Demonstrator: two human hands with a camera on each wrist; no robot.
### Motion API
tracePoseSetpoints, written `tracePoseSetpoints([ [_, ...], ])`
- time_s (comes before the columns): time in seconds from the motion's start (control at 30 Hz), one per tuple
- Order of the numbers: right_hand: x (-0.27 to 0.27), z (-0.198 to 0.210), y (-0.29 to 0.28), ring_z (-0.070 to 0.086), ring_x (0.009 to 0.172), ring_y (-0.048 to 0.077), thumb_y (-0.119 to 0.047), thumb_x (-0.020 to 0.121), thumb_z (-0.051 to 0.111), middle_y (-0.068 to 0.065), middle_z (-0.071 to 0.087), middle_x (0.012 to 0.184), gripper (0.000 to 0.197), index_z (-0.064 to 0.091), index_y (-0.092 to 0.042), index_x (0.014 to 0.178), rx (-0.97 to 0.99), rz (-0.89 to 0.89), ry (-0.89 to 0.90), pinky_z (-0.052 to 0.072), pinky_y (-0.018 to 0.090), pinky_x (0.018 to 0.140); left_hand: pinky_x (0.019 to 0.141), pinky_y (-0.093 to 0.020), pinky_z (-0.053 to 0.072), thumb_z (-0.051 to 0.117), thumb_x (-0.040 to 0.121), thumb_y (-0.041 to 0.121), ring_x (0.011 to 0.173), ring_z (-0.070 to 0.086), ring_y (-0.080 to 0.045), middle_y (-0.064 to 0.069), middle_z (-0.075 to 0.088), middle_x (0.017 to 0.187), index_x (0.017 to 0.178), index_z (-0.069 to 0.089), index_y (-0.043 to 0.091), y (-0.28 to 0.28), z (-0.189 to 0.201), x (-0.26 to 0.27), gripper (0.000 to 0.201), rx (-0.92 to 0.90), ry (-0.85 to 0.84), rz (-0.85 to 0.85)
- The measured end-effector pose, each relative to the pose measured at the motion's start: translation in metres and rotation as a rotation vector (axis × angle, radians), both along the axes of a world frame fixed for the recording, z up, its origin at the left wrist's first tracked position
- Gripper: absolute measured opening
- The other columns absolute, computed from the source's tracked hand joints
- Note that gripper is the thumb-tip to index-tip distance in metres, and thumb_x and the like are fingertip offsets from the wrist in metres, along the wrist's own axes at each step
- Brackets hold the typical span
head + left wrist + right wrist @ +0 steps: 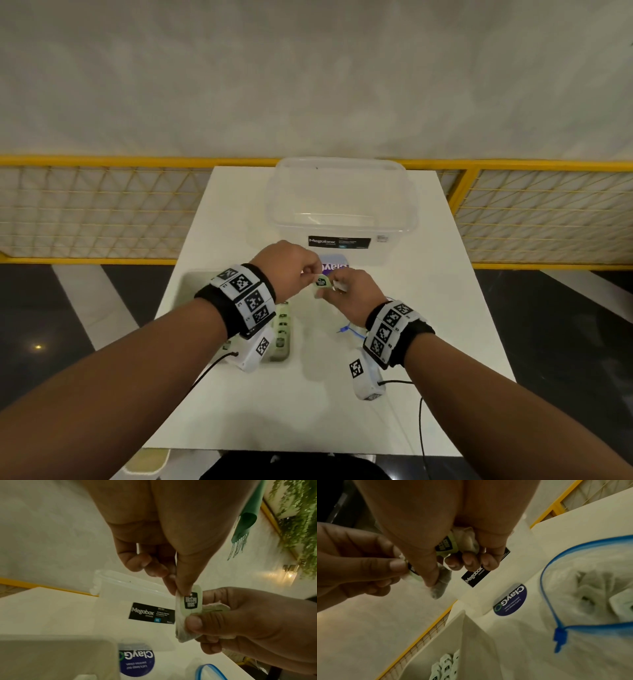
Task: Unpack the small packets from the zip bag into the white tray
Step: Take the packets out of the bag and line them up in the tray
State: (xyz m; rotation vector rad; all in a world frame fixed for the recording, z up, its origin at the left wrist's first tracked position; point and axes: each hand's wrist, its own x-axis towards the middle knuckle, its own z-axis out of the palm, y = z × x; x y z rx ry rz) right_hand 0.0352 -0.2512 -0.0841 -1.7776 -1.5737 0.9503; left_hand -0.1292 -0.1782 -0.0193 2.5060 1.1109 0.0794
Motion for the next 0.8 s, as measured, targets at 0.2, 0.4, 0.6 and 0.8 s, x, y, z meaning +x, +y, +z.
tracePoseSetpoints([
  [0.2, -0.05, -0.002, 0.012, 0.038, 0.059, 0.01, -0.009, 0.092, 0.053, -0.005, 0.041, 0.071, 0.017, 0.039, -0.013, 0.101, -0.097, -0.016, 0.104, 0.034, 0.021, 0.057, 0.073, -0.021, 0.046, 0.068, 0.085, 0.029, 0.069, 0.056, -0.004, 0.012, 0.07, 0.083, 0.088, 0.072, 0.029, 0.03, 0.014, -0.078, 0.005, 0.05, -0.014, 0.118],
  [0.4, -0.085, -0.005, 0.025, 0.046, 0.066, 0.021, -0.016, 0.094, 0.045, 0.011, 0.05, 0.073, 0.016, 0.042, -0.016, 0.078, -0.162, -0.054, 0.156, 0.042, 0.035, 0.066, 0.081, -0.026, 0.05, 0.065, 0.084, 0.025, 0.091, 0.064, -0.015, 0.008, 0.071, 0.096, 0.091, 0.072, 0.028, 0.059, -0.01, -0.148, 0.01, -0.003, 0.36, 0.161],
  [0.6, -0.101, -0.009, 0.026, 0.07, 0.079, 0.024, -0.01, 0.093, 0.051, 0.014, 0.067, 0.084, 0.004, 0.055, -0.008, 0.094, -0.177, -0.06, 0.218, 0.057, 0.042, 0.071, 0.078, -0.025, 0.054, 0.068, 0.078, 0.019, 0.085, 0.067, -0.015, 0.007, 0.073, 0.091, 0.086, 0.077, 0.02, 0.066, -0.074, -0.16, 0.012, -0.196, 0.792, -0.05],
  [0.8, -0.102, -0.019, 0.02, 0.072, 0.084, 0.034, -0.013, 0.091, 0.064, 0.021, 0.071, 0.091, 0.009, 0.064, -0.005, 0.093, -0.198, -0.098, 0.335, 0.06, 0.048, 0.075, 0.093, -0.038, 0.052, 0.064, 0.08, 0.028, 0.102, 0.061, -0.028, -0.011, 0.06, 0.124, 0.124, 0.055, 0.011, 0.072, -0.125, -0.167, 0.047, -0.045, 0.911, -0.064],
])
